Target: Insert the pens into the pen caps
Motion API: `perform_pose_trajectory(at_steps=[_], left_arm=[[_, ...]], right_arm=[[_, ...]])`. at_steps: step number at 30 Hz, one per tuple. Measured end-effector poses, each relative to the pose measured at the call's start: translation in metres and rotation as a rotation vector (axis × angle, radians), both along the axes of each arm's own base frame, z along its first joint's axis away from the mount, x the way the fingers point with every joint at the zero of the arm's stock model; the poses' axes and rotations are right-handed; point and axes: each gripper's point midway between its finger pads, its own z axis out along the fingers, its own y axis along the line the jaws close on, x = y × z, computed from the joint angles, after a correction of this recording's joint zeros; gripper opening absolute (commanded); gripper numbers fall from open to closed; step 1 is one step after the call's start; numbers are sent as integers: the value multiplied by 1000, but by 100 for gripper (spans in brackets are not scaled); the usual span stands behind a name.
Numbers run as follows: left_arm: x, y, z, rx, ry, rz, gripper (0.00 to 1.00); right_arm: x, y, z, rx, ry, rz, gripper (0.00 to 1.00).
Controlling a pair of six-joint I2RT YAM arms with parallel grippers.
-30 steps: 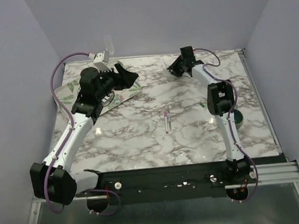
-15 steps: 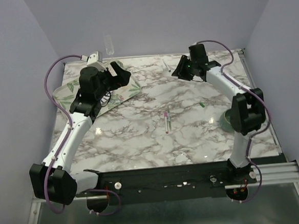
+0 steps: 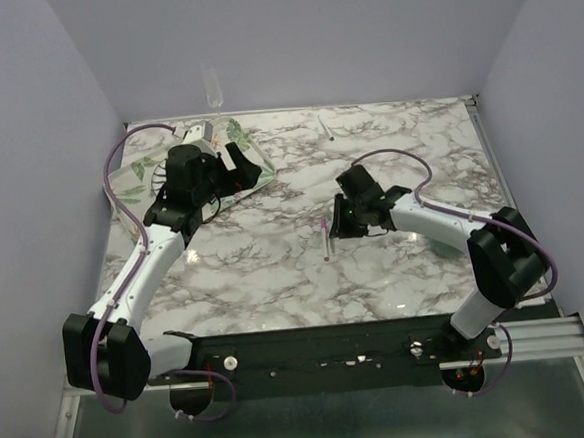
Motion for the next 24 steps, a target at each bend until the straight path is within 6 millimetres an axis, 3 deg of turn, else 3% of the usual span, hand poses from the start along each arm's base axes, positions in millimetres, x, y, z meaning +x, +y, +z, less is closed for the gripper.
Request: perform_pose_trajectory(at_steps=[8,14,24], left_arm=[[-9,2,-22,15,46,-4,99],[-12,-2,-18,0,38,-31,99],[-18,-5,-9,-20,9,-55,99]], right_arm=[[-36,15,-7,-31,-6,35,28],[-37,15,-12,-68,-24,6,28],[-43,21,-39,-144,-24,9,27]])
